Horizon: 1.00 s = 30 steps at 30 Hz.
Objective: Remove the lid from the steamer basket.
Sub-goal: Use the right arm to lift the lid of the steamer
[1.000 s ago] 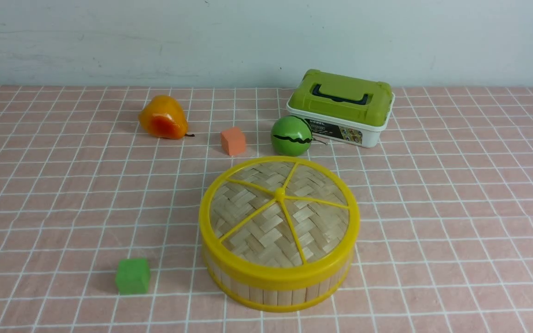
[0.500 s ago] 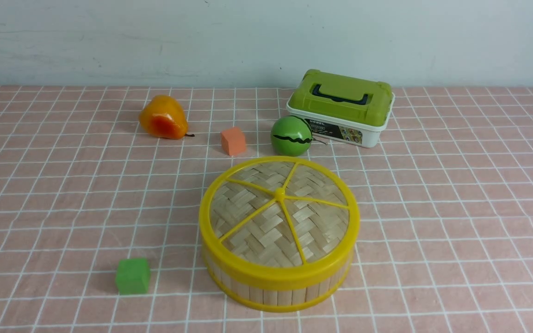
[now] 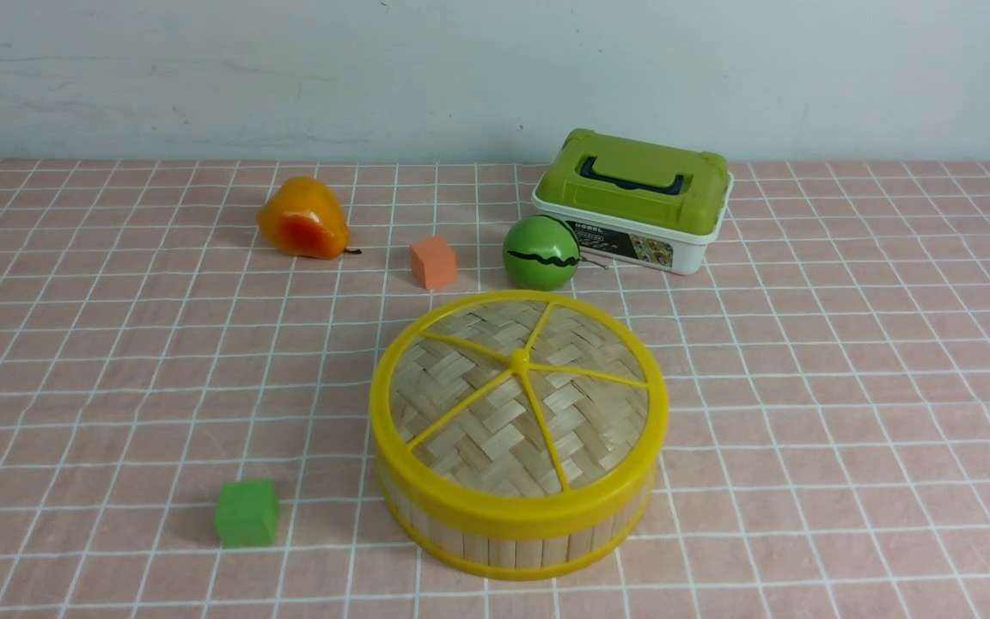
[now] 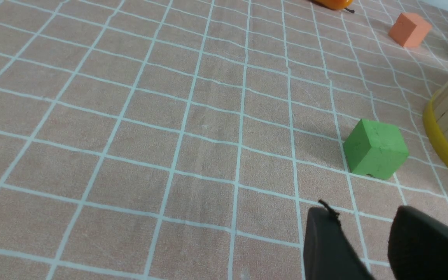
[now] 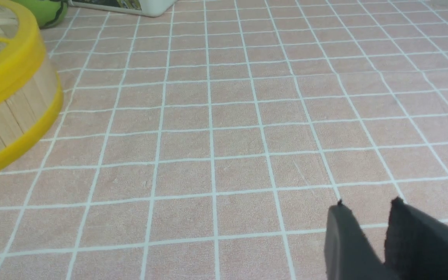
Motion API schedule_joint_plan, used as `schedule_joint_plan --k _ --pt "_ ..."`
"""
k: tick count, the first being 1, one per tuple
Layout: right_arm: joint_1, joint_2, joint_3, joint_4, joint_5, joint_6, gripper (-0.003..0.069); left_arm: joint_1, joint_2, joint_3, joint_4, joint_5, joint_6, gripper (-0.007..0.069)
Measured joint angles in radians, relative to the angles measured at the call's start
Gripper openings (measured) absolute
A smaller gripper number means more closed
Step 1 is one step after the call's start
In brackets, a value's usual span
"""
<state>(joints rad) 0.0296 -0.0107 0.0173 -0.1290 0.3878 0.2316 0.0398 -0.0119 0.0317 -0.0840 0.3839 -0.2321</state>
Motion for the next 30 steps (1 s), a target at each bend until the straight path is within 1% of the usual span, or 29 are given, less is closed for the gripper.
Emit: schedule_joint_plan --k 5,7,9,11,13,15,18,27,29,30 --pt "0.000 0.000 0.000 0.011 -0.002 0.004 0.0150 0.000 0.000 0.000 0.000 -0.001 0.000 0.0239" --pt "0.000 0.000 0.000 0.079 -0.012 0.043 0.0151 0.000 0.000 0.000 0.000 -0.002 0.000 0.0239" --pt "0.000 0.000 0.003 0.200 -0.028 0.114 0.0152 0.000 0.000 0.000 0.000 -0.004 0.000 0.0239" --pt "0.000 0.000 0.007 0.382 -0.043 0.236 0.0154 0.000 0.000 0.000 0.000 -0.007 0.000 0.0239" --pt "0.000 0.000 0.009 0.534 -0.050 0.347 0.0155 0.000 0.000 0.000 0.000 -0.007 0.000 0.0239" --pt "0.000 0.000 0.009 0.659 -0.059 0.414 0.0158 0.000 0.000 0.000 0.000 -0.007 0.000 0.0239" --pt "0.000 0.000 0.009 0.707 -0.069 0.430 0.0161 0.000 0.000 0.000 -0.002 -0.008 0.000 0.0239" --pt "0.000 0.000 0.009 0.707 -0.088 0.395 0.0168 0.000 0.000 0.000 -0.002 -0.008 0.000 0.0239" --pt "0.000 0.000 0.009 0.708 -0.088 0.340 0.0168 0.000 0.000 0.000 -0.002 -0.008 0.000 0.0239" --pt "0.000 0.000 0.004 0.708 -0.080 0.287 0.0163 0.000 0.000 0.000 -0.003 -0.008 0.000 0.0239"
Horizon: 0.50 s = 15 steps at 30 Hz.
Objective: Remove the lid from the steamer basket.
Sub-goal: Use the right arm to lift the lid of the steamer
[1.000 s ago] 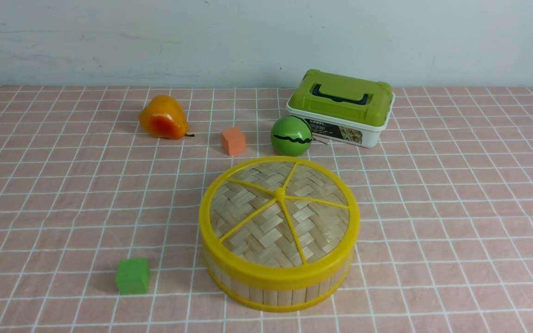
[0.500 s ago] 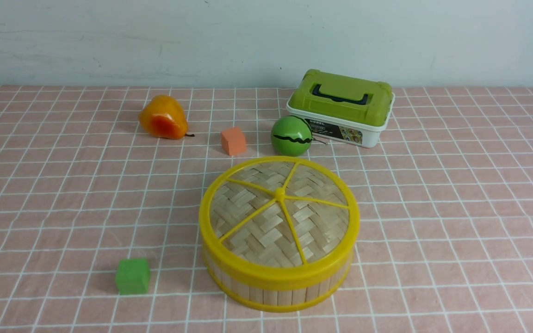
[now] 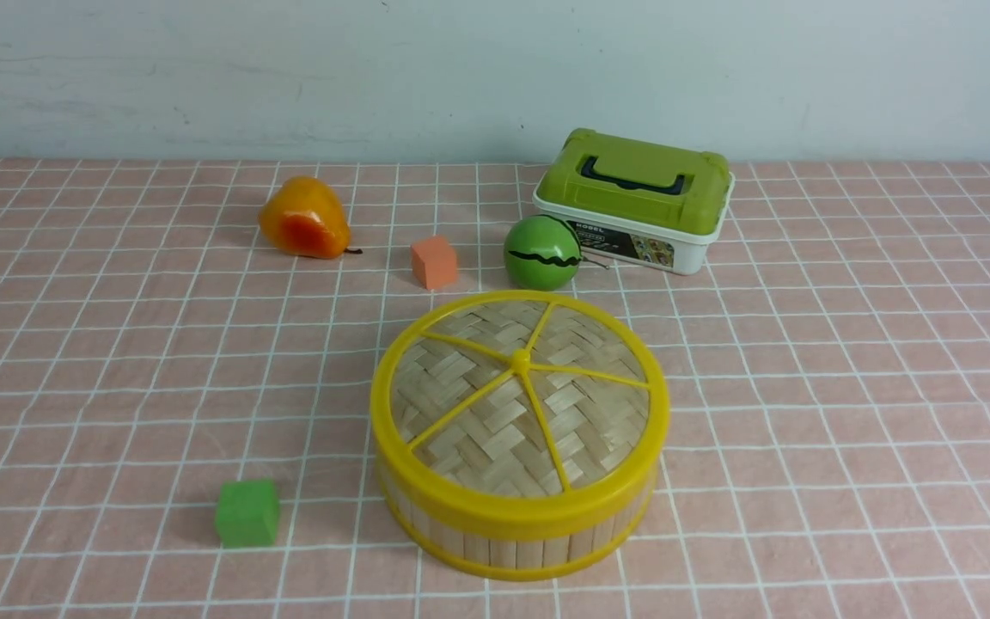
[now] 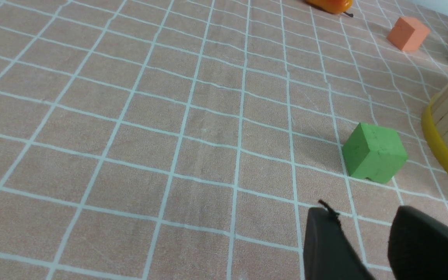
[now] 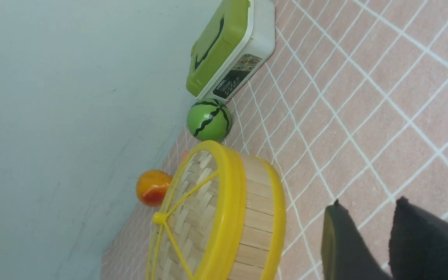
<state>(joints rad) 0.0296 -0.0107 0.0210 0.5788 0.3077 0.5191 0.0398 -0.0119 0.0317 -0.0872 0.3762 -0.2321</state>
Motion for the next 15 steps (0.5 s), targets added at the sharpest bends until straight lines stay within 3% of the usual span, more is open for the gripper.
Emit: schedule_joint_plan --k 2,6,8,15 --pt "0.000 0.000 -0.016 -0.001 0.015 -0.045 0.0151 0.000 0.000 0.000 0.000 0.000 0.000 0.0239" --pt "0.000 0.061 -0.214 -0.031 0.130 -0.307 0.0016 0.000 0.000 0.000 0.000 0.000 0.000 0.0239" --pt "0.000 0.158 -0.355 -0.072 0.230 -0.431 -0.0013 0.000 0.000 0.000 0.000 0.000 0.000 0.0239" --pt "0.000 0.603 -0.891 -0.159 0.701 -0.809 -0.0021 0.000 0.000 0.000 0.000 -0.003 0.000 0.0239"
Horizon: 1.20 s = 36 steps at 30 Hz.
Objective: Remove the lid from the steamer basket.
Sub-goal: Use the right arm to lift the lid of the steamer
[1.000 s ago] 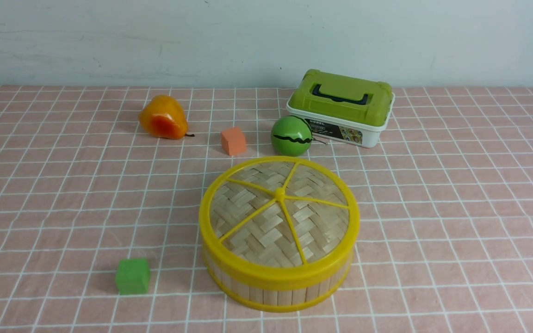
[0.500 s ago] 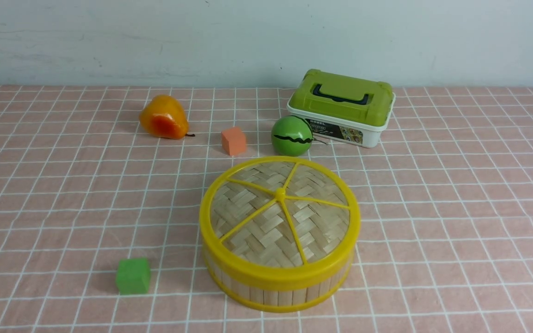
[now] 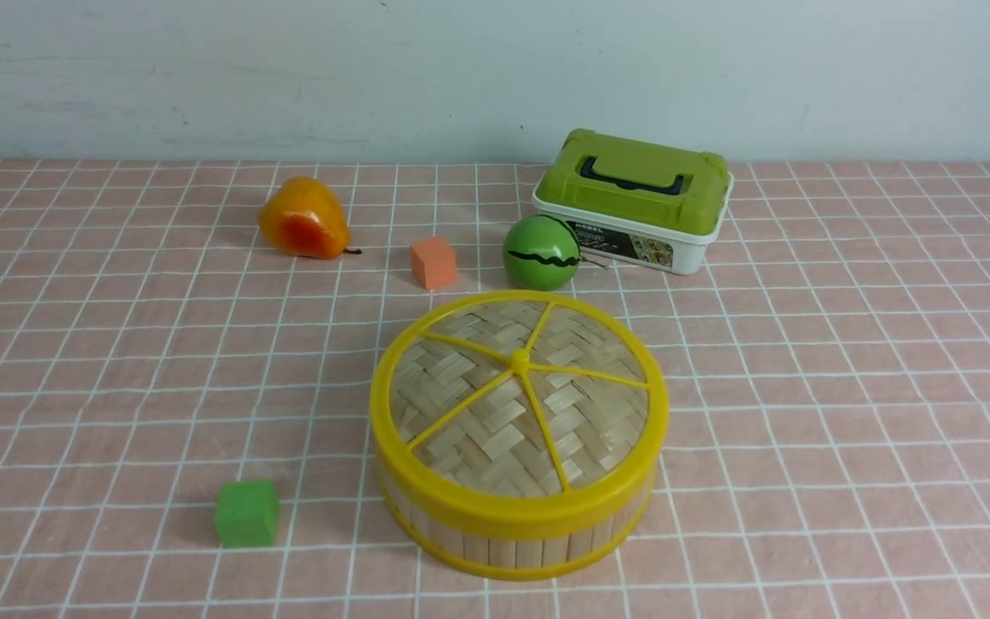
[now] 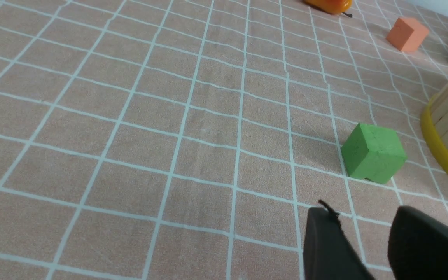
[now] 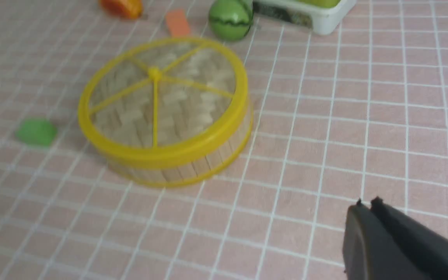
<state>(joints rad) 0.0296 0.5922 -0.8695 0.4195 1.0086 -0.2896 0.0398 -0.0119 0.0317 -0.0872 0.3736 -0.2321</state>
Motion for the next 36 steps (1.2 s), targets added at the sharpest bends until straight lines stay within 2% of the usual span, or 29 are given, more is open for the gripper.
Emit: schedule_joint_plan --k 4,6,10,13,16,18,21,25,27,29,30,31,34,35,36 --pt "0.002 0.237 -0.238 0.071 0.212 -0.191 -0.0016 0.000 0.000 0.000 0.000 -0.001 0.000 0.0239" --pt "0.017 0.331 -0.318 0.111 0.231 -0.227 -0.0010 0.000 0.000 0.000 0.000 -0.001 0.000 0.0239" --pt "0.115 0.488 -0.429 0.131 0.238 -0.234 -0.0003 0.000 0.000 0.000 0.000 -0.001 0.000 0.0239" --pt "0.283 0.619 -0.516 0.005 0.238 -0.154 0.0000 0.000 0.000 0.000 0.000 -0.003 0.000 0.0239" --pt "0.442 0.750 -0.580 -0.189 0.240 -0.036 0.0000 0.000 0.000 0.000 0.000 -0.003 0.000 0.0239" --pt "0.517 0.815 -0.617 -0.280 0.242 0.028 0.0002 0.000 0.000 0.000 0.000 -0.003 0.000 0.0239" --pt "0.593 0.939 -0.704 -0.382 0.242 0.117 0.0010 0.000 0.000 0.000 0.000 -0.004 0.000 0.0239" --pt "0.615 1.097 -0.862 -0.401 0.242 0.192 0.0041 0.000 0.000 0.000 0.000 -0.004 0.000 0.0239" --pt "0.615 1.162 -0.921 -0.397 0.242 0.201 0.0063 0.000 0.000 0.000 0.000 -0.004 0.000 0.0239" --pt "0.615 1.257 -1.025 -0.385 0.240 0.203 0.0127 0.000 0.000 0.000 0.000 -0.004 0.000 0.0239" --pt "0.615 1.264 -1.025 -0.385 0.240 0.203 0.0133 0.000 0.000 0.000 0.000 -0.004 0.000 0.0239" --pt "0.616 1.329 -1.088 -0.379 0.239 0.203 0.0196 0.000 0.000 0.000 0.000 -0.004 0.000 0.0239" --pt "0.616 1.419 -1.164 -0.374 0.239 0.208 0.0304 0.000 0.000 0.000 0.000 -0.004 0.000 0.0239" --pt "0.616 1.425 -1.173 -0.374 0.239 0.209 0.0311 0.000 0.000 0.000 0.000 -0.004 0.000 0.0239" --pt "0.616 1.474 -1.200 -0.375 0.238 0.220 0.0370 0.000 0.000 0.000 0.000 -0.004 0.000 0.0239"
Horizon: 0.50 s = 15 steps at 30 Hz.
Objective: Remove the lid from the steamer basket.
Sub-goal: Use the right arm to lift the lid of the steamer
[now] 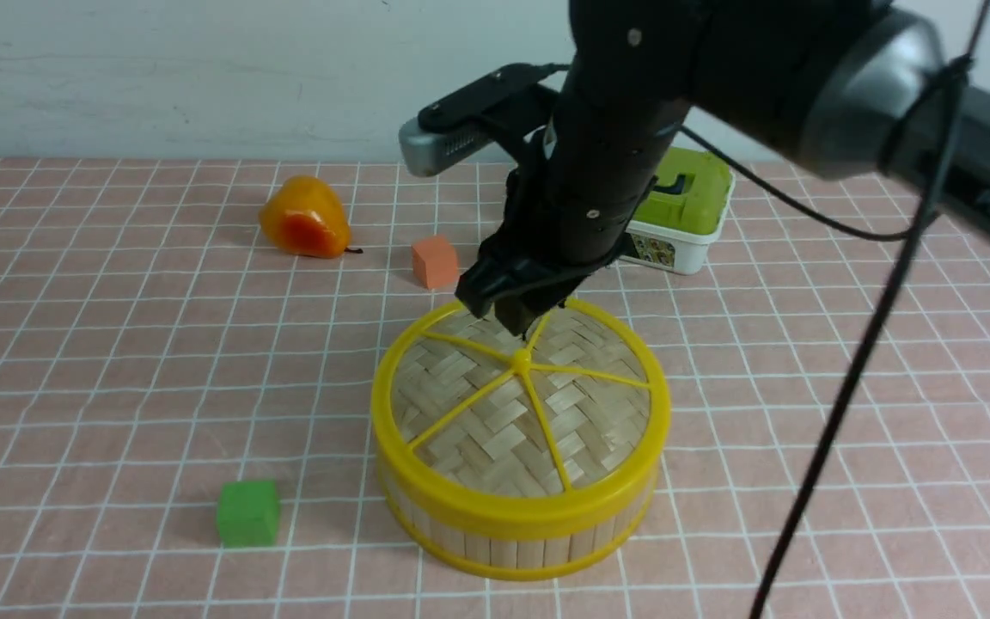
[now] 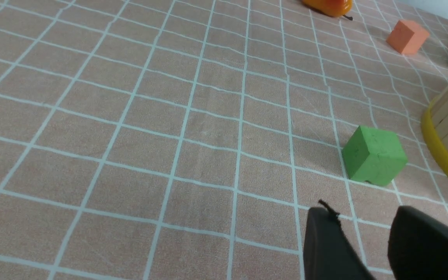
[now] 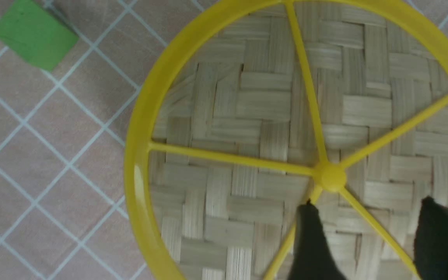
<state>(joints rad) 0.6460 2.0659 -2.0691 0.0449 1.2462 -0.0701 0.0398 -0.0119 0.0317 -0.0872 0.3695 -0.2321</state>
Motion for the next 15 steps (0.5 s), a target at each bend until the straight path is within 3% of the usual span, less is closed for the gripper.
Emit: schedule_joint_plan --k 2,6,15 --pt "0.000 0.043 -0.013 -0.007 0.000 0.008 0.0416 0.000 0.000 0.000 0.000 0.000 0.000 0.0239" --pt "0.000 0.096 -0.019 -0.037 0.000 0.009 0.0441 0.000 0.000 0.000 0.000 0.000 0.000 0.0239" --pt "0.001 0.132 -0.026 -0.058 0.002 0.036 0.0367 0.000 0.000 0.000 0.000 0.000 0.000 0.0239"
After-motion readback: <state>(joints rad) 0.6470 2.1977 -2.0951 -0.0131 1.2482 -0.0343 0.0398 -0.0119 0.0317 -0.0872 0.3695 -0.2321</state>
